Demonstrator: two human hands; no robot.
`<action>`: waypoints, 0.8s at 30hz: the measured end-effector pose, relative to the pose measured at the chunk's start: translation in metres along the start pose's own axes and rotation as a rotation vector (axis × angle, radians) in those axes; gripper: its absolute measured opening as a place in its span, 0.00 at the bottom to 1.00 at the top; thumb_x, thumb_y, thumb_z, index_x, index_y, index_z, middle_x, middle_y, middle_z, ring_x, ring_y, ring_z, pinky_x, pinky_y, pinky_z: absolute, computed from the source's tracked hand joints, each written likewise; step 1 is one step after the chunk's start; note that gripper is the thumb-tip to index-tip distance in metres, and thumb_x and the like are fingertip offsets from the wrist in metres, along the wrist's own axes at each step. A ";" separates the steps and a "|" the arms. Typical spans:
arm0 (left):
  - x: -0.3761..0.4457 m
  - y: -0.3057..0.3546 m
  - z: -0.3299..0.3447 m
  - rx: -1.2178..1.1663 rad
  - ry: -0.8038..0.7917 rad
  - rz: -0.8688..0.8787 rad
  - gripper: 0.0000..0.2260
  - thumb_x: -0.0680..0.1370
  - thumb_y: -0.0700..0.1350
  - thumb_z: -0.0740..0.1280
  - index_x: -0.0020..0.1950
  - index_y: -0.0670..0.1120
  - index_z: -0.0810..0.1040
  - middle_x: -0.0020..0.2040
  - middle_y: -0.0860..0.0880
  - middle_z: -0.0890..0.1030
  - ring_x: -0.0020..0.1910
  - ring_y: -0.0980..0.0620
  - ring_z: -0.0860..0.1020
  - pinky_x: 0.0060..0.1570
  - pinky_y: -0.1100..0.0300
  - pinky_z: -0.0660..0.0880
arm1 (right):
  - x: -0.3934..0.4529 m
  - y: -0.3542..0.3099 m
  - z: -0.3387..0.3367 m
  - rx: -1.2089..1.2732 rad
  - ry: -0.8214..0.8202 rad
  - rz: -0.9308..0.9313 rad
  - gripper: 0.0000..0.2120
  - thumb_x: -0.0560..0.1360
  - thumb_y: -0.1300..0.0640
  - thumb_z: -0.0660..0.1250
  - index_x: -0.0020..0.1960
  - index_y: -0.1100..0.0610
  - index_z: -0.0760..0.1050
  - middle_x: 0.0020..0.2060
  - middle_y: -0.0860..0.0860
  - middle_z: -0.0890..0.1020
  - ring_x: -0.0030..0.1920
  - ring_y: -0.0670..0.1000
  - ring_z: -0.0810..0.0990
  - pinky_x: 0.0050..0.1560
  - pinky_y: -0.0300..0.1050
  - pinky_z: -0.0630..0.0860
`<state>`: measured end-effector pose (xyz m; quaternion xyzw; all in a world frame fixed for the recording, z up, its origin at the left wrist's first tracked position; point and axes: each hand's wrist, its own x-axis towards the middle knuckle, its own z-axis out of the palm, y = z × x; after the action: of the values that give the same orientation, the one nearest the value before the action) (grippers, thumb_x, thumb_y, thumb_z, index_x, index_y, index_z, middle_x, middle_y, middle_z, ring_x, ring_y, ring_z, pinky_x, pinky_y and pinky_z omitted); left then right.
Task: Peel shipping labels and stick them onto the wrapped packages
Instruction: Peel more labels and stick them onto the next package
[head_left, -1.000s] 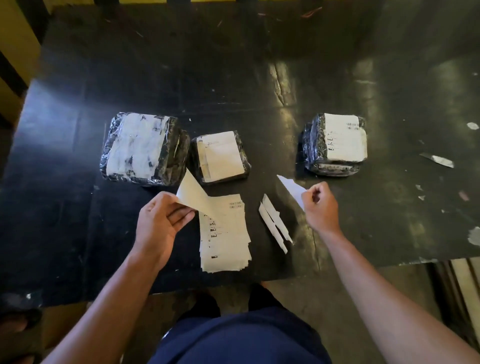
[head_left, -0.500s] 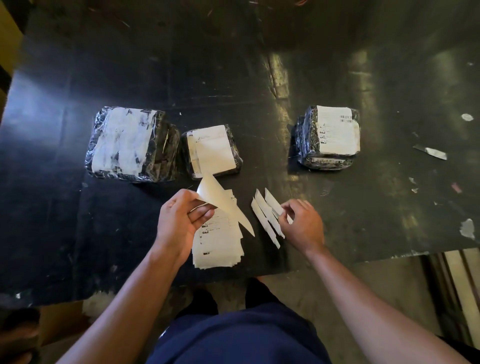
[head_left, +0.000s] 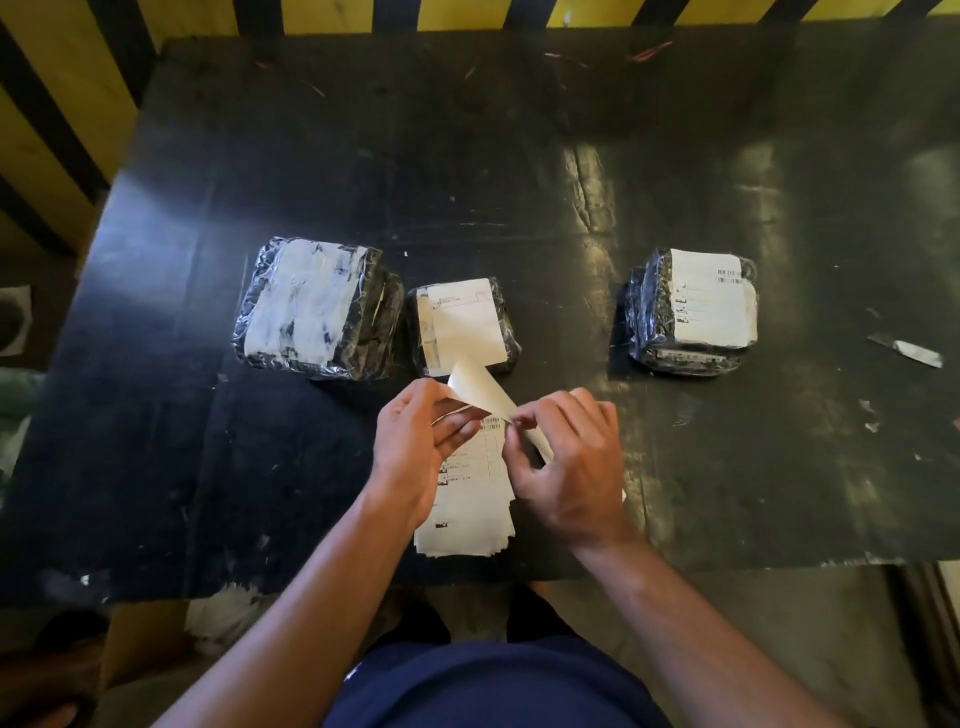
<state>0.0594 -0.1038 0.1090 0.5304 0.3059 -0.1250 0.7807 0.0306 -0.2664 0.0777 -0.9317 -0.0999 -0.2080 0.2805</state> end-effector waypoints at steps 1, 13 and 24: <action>0.000 0.000 0.000 -0.011 0.004 -0.001 0.07 0.85 0.41 0.63 0.54 0.40 0.80 0.54 0.35 0.86 0.45 0.45 0.88 0.43 0.57 0.82 | 0.001 -0.001 0.001 0.004 0.002 0.005 0.04 0.76 0.55 0.72 0.46 0.56 0.81 0.42 0.48 0.83 0.44 0.52 0.78 0.46 0.46 0.65; 0.026 -0.011 -0.017 0.363 -0.005 0.008 0.13 0.81 0.52 0.71 0.64 0.49 0.80 0.58 0.49 0.86 0.59 0.50 0.84 0.62 0.51 0.79 | 0.035 0.033 -0.004 1.077 -0.163 1.103 0.03 0.74 0.65 0.77 0.46 0.60 0.85 0.45 0.57 0.88 0.39 0.50 0.85 0.39 0.41 0.79; 0.063 -0.023 -0.010 0.435 0.111 0.097 0.03 0.81 0.47 0.74 0.50 0.50 0.85 0.51 0.55 0.89 0.52 0.53 0.87 0.49 0.57 0.82 | 0.050 0.047 0.039 0.716 -0.131 1.088 0.08 0.73 0.64 0.79 0.48 0.53 0.86 0.39 0.48 0.89 0.42 0.49 0.88 0.45 0.41 0.83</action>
<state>0.0927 -0.0956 0.0507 0.7063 0.2885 -0.1209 0.6351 0.1026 -0.2794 0.0476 -0.7089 0.3057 0.0670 0.6321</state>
